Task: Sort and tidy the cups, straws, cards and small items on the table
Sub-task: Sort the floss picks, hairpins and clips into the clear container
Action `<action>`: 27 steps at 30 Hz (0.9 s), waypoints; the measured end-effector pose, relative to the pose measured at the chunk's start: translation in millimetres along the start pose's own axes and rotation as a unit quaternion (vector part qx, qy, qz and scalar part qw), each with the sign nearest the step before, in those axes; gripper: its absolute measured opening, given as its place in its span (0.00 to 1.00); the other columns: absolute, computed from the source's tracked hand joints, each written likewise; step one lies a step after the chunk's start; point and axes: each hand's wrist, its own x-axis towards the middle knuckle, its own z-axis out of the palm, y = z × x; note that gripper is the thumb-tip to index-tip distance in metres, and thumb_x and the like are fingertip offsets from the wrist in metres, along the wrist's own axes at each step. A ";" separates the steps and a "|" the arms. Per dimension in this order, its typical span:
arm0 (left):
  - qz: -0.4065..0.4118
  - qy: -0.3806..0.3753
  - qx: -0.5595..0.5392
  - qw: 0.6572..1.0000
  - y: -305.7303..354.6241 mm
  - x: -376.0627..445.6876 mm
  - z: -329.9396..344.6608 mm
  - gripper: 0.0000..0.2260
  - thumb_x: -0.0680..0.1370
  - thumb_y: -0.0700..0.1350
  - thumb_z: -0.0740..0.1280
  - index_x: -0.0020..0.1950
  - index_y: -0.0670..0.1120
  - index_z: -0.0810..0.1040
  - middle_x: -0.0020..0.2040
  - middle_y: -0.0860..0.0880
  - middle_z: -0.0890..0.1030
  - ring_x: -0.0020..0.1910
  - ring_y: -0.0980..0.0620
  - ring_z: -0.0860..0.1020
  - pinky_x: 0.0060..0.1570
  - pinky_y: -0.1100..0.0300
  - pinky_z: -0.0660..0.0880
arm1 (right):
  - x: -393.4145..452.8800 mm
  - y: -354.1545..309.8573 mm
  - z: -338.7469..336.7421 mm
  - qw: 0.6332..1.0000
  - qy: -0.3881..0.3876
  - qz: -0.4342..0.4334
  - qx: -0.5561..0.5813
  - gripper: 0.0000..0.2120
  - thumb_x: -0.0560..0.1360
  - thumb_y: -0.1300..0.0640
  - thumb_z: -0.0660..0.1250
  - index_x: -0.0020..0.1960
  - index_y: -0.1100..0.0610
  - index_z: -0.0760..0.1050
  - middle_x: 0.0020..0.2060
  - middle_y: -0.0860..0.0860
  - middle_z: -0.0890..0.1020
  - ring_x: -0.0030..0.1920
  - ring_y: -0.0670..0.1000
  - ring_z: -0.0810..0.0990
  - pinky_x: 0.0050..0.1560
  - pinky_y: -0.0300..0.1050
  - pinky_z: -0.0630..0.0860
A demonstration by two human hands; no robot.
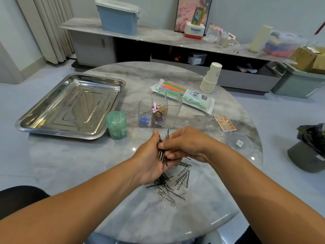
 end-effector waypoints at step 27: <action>0.126 -0.086 0.419 0.895 6.5 2.5 -14.1 0.21 0.81 0.29 0.58 0.67 0.51 0.75 0.44 0.49 0.80 0.40 0.55 0.76 0.31 0.66 0.67 | 3.4 5.6 -13.4 0.981 0.011 -0.121 -0.152 0.08 0.72 0.58 0.79 0.50 0.59 0.86 0.41 0.60 0.87 0.37 0.54 0.82 0.42 0.43 0.83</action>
